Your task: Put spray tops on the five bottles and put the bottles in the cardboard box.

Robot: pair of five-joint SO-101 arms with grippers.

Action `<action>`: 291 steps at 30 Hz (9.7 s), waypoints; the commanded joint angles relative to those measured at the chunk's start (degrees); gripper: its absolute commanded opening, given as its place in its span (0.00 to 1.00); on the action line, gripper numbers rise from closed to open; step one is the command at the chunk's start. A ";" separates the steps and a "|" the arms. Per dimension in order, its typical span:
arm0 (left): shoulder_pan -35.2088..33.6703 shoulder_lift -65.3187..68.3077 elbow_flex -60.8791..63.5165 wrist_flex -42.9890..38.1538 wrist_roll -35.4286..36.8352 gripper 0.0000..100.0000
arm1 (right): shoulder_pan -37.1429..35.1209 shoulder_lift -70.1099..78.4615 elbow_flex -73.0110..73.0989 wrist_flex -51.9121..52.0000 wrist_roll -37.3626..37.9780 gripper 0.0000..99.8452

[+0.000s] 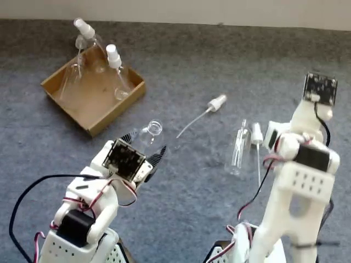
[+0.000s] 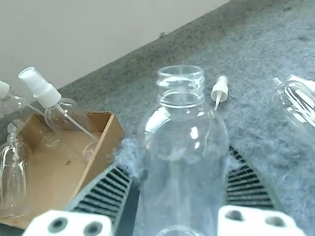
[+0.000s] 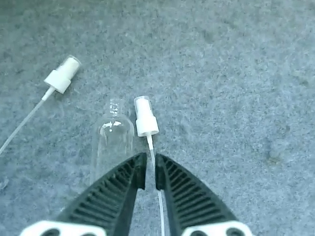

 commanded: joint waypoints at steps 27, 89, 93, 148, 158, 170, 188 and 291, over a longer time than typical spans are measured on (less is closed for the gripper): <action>-14.81 -10.77 19.12 -18.73 0.53 0.10 | -6.02 56.84 -38.20 1.71 1.05 0.18; -2.07 -10.77 21.76 -18.55 0.62 0.10 | -4.09 49.80 -43.56 11.91 10.46 0.01; -0.75 -10.77 21.76 -18.64 0.62 0.10 | -4.09 46.99 -46.02 14.90 10.37 0.01; 32.13 -10.68 21.76 -22.24 8.44 0.10 | -29.49 -12.09 -49.45 25.54 -12.57 0.01; 31.96 -10.68 21.76 -22.15 8.44 0.10 | -29.49 -12.35 -49.45 21.05 -12.66 0.01; 31.87 -10.59 21.76 -22.15 8.44 0.10 | -29.49 -29.32 -31.69 15.25 -12.66 0.01; 31.87 -10.51 21.76 -22.15 8.44 0.10 | -29.49 -50.59 0.92 -13.23 -12.66 0.01; 27.91 -10.42 21.76 -22.33 8.62 0.10 | -35.12 -51.03 10.59 -7.78 -10.73 0.01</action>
